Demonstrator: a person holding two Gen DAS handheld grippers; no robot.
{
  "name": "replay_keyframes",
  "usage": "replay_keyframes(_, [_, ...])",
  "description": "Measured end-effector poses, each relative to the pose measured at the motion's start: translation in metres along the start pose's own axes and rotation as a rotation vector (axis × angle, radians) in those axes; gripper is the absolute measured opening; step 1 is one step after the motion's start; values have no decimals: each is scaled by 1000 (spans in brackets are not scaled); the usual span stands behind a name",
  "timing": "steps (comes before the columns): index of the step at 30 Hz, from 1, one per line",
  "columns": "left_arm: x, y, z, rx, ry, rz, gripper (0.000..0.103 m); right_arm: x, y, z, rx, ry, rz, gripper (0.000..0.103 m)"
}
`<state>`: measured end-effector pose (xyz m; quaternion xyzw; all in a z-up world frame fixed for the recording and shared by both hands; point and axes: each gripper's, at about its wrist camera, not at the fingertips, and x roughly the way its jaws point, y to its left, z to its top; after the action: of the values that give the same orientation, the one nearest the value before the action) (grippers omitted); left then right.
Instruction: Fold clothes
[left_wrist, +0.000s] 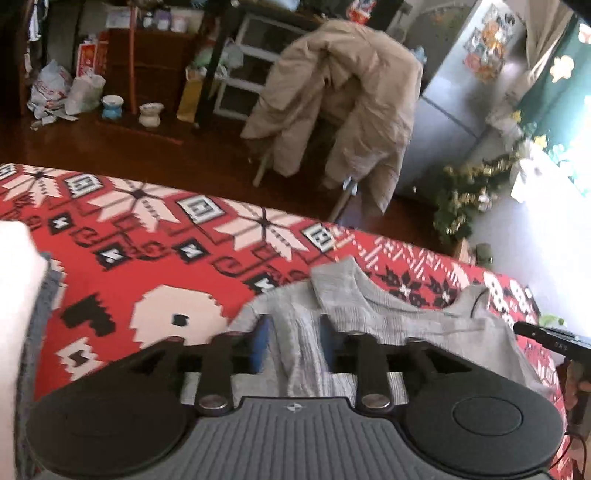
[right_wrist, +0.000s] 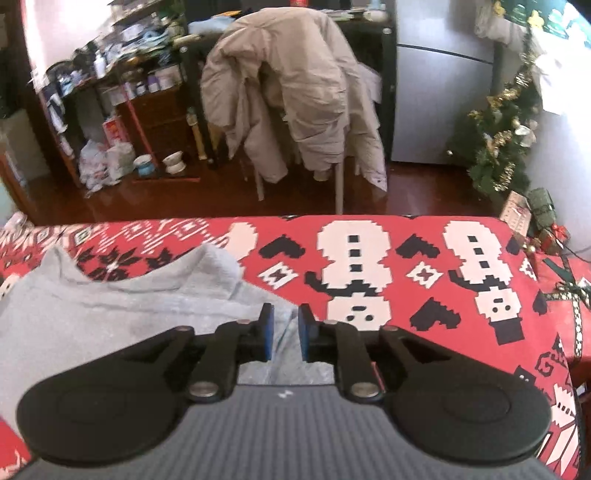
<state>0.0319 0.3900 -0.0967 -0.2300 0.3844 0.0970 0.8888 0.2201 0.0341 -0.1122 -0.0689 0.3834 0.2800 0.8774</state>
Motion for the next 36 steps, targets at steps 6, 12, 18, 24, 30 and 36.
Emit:
replay_keyframes(6, [9, -20, -10, 190, 4, 154, 3, 1, 8, -3, -41, 14, -10, 20])
replay_keyframes(12, [-24, 1, -17, 112, -32, 164, 25, -29, -8, -11, 17, -29, -5, 25])
replay_keyframes(18, [-68, -12, -53, 170, -34, 96, 36, -100, -9, -44, 36, -77, 22, 69])
replay_keyframes(24, [-84, -16, -91, 199, 17, 36, 36, -129, 8, -80, -54, -17, 44, 43])
replay_keyframes(30, [-85, 0, -96, 100, 44, -4, 31, -119, 14, -91, -63, 65, 87, 32])
replay_keyframes(36, [-78, 11, -86, 24, 61, -40, 32, -103, 11, -90, -24, 113, 108, 29])
